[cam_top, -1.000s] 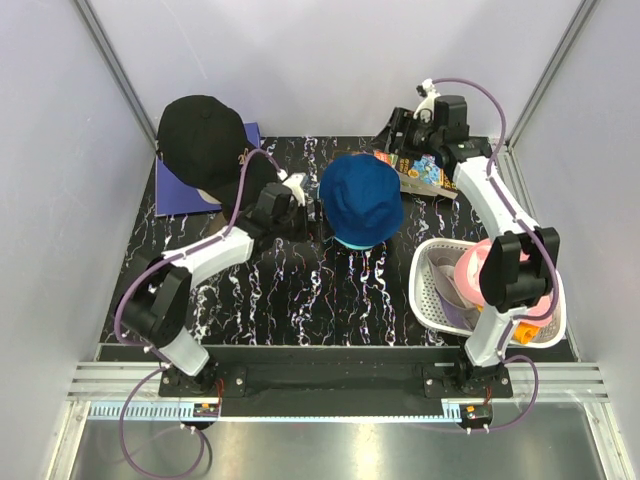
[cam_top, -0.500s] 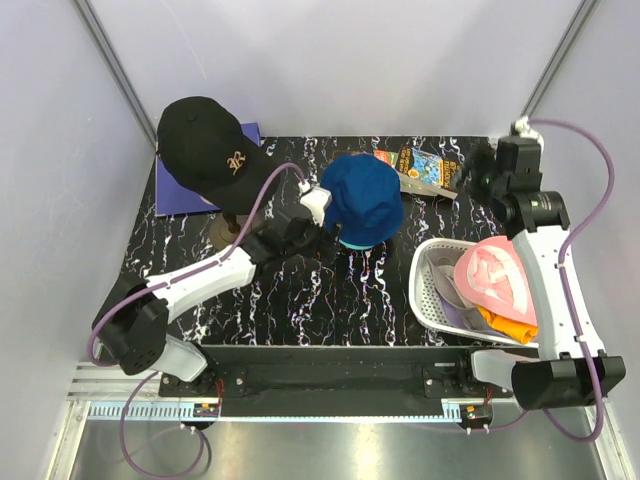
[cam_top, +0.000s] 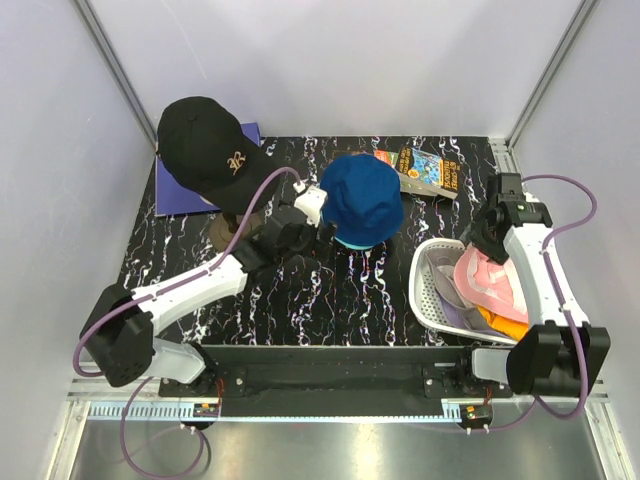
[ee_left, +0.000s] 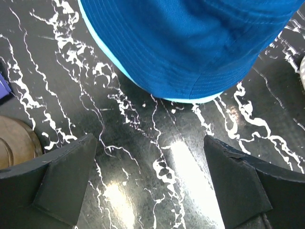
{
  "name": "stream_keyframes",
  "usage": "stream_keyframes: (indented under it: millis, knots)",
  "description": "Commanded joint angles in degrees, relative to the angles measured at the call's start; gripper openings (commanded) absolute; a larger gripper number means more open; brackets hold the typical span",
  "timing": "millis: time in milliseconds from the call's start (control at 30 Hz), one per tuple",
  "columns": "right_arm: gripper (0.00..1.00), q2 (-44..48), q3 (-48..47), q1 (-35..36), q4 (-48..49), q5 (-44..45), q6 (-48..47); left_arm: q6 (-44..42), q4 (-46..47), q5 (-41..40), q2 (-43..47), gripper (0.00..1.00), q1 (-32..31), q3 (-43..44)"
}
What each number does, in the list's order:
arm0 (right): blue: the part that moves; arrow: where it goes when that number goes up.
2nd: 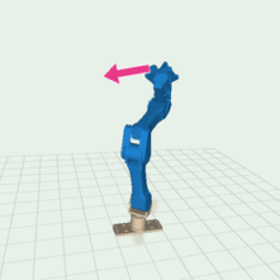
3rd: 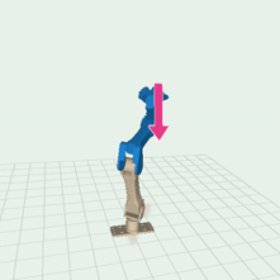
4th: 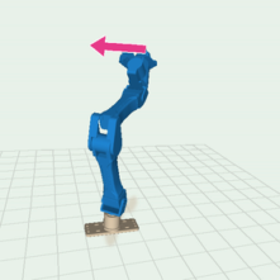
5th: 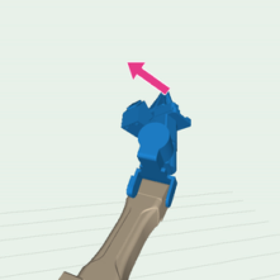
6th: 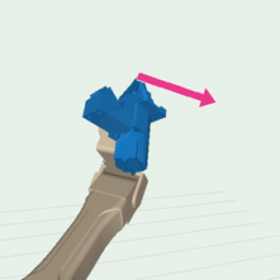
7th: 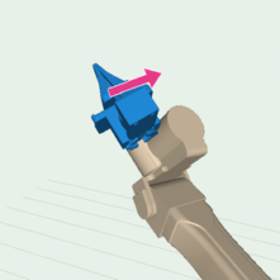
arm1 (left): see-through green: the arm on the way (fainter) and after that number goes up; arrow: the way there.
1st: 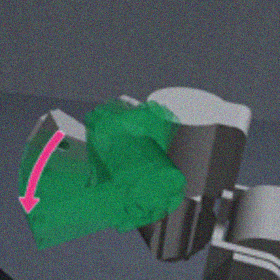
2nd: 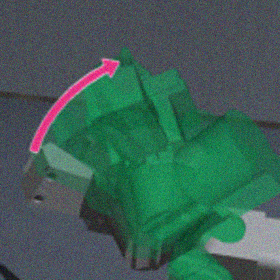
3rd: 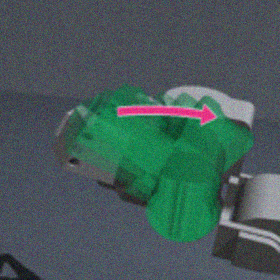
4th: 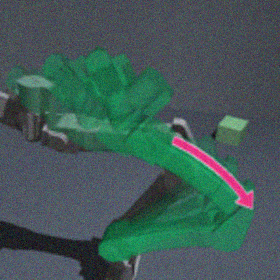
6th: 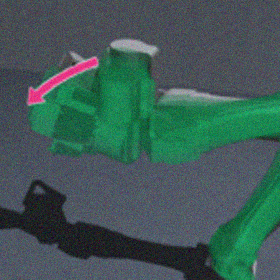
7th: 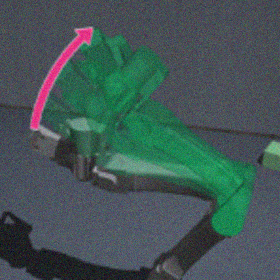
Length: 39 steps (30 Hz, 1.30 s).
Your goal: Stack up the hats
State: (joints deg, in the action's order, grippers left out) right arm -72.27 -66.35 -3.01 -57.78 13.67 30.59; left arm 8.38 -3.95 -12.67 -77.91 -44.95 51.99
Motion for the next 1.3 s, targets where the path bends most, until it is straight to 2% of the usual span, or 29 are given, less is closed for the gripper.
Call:
stream_keyframes:
  millis: [0, 33, 67, 100, 167, 267, 300, 400, 467, 500, 600, 733, 800, 1067, 1167, 1233, 1267]
  knots:
    - [0.54, -3.6, 0.5, 0.0, 4.9, 0.1, -0.7, -1.3, 1.0, -0.3, 0.3, 0.99, -0.1, 2.6]
    - [0.27, -4.8, -1.0, 0.1, 4.5, -0.8, -1.3, -1.3, -1.0, -0.5, -0.4, 0.99, -0.1, 4.6]
    - [0.09, -5.1, -2.1, 0.1, 4.0, -0.8, -2.2, -1.2, -1.5, -0.7, -0.7, 0.99, -0.1, 5.0]
    - [0.00, -4.9, -4.4, 0.0, 3.4, -0.4, -2.2, -1.1, -1.9, -0.6, -0.8, 0.99, -0.1, 5.7]
    - [0.00, -3.8, -7.6, 0.1, 1.8, 0.1, -2.8, -1.3, -2.6, 0.3, -0.3, 0.99, -0.1, 7.1]
    - [0.00, -1.5, -18.0, 0.1, 0.0, -0.6, -2.6, -2.0, -2.9, 1.6, 1.9, 0.99, -0.1, 8.7]
    - [0.00, -1.3, -24.5, 0.1, 0.0, -0.7, -2.2, -0.9, -3.5, 1.2, 2.2, 0.99, -0.1, 9.4]
    - [0.00, -3.5, -36.3, 0.1, 1.5, -1.5, -1.2, 0.2, -9.0, 1.4, 2.1, 0.99, -0.1, 13.7]
    - [0.00, -4.5, -39.0, 0.2, 6.8, -4.0, 0.1, 0.8, -11.1, 2.7, 2.9, 0.99, 0.0, 14.5]
    - [0.00, -5.0, -39.0, 0.4, 13.3, -5.3, 0.6, 1.5, -11.2, 3.3, 4.2, 0.99, 0.2, 14.2]
    - [0.00, -7.9, -38.1, 2.6, 26.4, -8.9, 2.0, 2.1, -9.2, 11.1, 6.6, 0.99, 1.8, 13.1]
    - [0.00, -16.1, -47.2, 10.8, 34.3, -7.6, -0.3, 2.7, -9.0, 14.3, 7.6, 0.99, 2.8, 12.9]
    - [0.00, -20.7, -52.1, 12.7, 38.5, -7.6, -0.6, 3.3, -8.9, 13.9, 8.6, 0.99, 2.9, 12.1]
    - [0.00, -38.2, -72.7, 20.8, 43.5, -9.8, 1.0, 7.0, -8.3, 12.8, 12.3, 0.99, 4.4, 9.2]
    - [0.00, -41.6, -77.6, 23.8, 43.6, -11.6, 1.9, 7.5, -8.4, 10.4, 13.2, 0.99, 4.8, 8.9]
    - [0.00, -41.5, -77.3, 25.7, 43.5, -11.7, 1.2, 7.9, -8.4, 9.7, 13.4, 0.99, 5.1, 8.9]
    - [0.00, -39.9, -74.0, 27.0, 43.5, -11.7, 1.3, 8.1, -8.4, 9.5, 13.3, 0.99, 5.3, 9.0]
